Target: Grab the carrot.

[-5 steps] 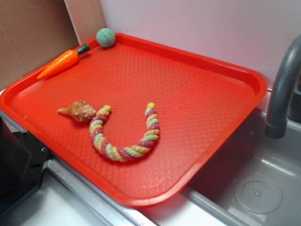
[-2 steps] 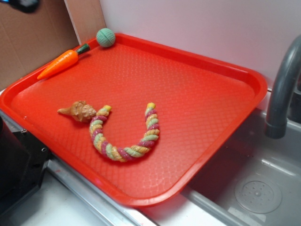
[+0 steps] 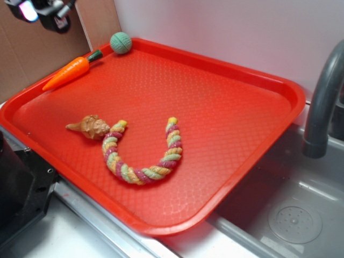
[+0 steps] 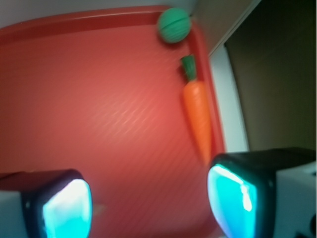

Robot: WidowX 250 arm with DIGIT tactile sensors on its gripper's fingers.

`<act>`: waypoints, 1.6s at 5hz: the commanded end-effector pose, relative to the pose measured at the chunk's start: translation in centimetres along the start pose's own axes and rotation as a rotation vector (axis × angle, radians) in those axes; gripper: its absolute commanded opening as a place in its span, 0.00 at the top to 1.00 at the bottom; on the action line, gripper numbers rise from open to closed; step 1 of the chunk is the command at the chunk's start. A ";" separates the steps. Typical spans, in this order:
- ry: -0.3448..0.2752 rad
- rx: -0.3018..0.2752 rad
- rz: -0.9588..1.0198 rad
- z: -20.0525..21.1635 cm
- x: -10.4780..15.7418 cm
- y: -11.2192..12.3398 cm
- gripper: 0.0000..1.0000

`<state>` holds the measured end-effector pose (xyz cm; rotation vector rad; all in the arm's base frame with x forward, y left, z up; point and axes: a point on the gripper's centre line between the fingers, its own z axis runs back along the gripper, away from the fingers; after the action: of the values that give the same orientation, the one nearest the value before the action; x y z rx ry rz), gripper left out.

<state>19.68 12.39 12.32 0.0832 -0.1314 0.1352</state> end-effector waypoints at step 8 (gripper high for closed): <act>0.022 -0.103 0.105 -11.3 1.4 1.8 1.00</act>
<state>22.76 15.31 2.05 -0.0040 -0.1468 0.2214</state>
